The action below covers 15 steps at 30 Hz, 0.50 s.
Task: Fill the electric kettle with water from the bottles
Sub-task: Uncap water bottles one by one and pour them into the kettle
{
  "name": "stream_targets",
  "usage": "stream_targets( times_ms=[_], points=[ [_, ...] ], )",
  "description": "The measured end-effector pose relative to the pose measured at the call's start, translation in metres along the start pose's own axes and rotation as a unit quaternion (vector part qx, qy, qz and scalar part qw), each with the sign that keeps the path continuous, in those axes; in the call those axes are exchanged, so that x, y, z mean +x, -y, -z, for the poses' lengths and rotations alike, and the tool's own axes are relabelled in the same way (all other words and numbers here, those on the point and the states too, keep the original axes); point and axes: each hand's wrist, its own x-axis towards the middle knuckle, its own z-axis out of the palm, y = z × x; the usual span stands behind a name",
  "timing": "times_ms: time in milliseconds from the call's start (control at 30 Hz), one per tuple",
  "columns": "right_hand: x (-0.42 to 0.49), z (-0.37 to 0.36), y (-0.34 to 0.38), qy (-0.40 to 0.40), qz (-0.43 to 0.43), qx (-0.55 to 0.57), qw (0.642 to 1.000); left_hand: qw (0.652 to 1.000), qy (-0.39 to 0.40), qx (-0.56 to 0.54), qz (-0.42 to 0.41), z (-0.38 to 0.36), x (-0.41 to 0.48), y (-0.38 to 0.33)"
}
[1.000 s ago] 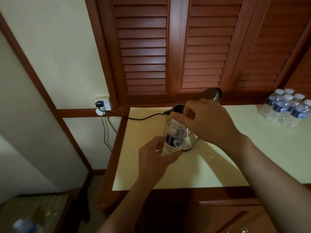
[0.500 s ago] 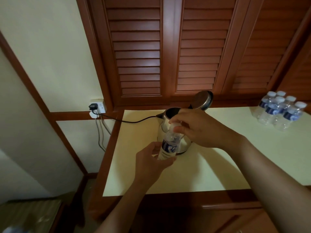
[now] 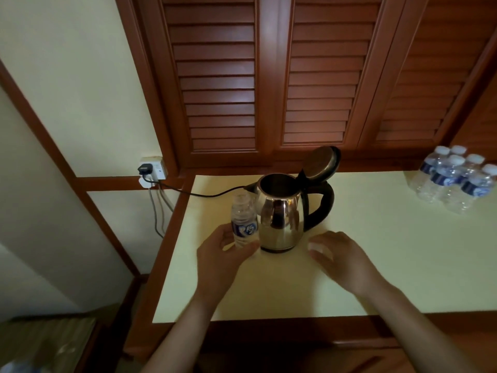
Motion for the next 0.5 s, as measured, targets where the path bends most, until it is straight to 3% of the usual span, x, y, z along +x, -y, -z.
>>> stream_targets(
  times_ms=[267, 500],
  points=[
    [-0.02, -0.053, -0.029, -0.081, 0.007, 0.007, 0.997, 0.999, -0.022, 0.014, -0.044, 0.007, 0.017, -0.015],
    [-0.018, -0.052, -0.028, -0.083, -0.016, 0.022, 0.996, 0.99, -0.053, 0.066, -0.115, 0.02, 0.053, -0.036]
  ],
)
